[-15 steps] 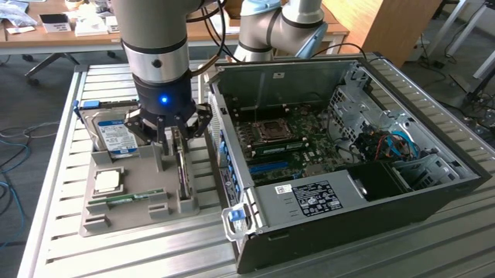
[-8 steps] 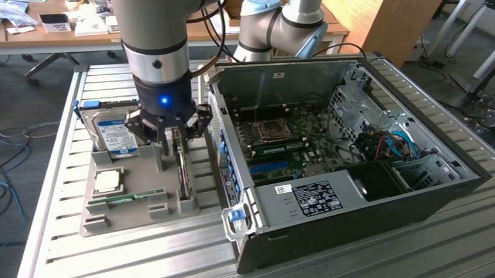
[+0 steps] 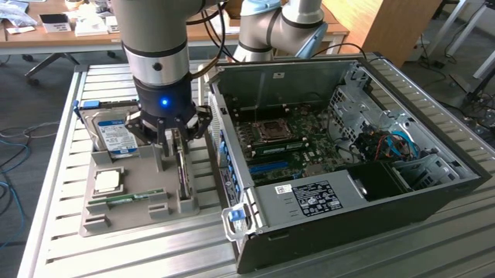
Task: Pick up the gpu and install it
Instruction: 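Pick up the gpu and move the gpu toward the slot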
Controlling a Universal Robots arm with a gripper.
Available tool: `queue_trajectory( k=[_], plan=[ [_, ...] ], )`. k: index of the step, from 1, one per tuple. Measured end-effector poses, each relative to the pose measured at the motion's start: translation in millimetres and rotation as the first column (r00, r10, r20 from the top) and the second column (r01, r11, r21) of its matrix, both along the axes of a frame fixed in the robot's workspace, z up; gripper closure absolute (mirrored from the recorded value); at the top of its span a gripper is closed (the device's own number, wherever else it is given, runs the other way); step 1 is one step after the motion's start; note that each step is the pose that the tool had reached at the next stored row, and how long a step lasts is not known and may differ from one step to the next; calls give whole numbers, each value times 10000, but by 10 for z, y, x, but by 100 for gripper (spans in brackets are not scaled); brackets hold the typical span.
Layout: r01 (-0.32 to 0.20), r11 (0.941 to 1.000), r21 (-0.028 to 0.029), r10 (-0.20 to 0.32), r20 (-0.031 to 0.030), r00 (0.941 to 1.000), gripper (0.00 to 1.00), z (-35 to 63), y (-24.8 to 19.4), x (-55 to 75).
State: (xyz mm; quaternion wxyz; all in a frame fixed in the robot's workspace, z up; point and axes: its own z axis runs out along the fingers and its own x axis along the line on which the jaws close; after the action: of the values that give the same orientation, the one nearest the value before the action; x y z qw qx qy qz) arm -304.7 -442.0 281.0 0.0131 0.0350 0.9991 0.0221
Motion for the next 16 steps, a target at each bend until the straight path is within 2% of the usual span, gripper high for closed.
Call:
queue_trajectory(
  k=[16],
  plan=[
    [1, 10000, 0, -1, 0, 10000, 58, -110, 0, 7]
  ],
)
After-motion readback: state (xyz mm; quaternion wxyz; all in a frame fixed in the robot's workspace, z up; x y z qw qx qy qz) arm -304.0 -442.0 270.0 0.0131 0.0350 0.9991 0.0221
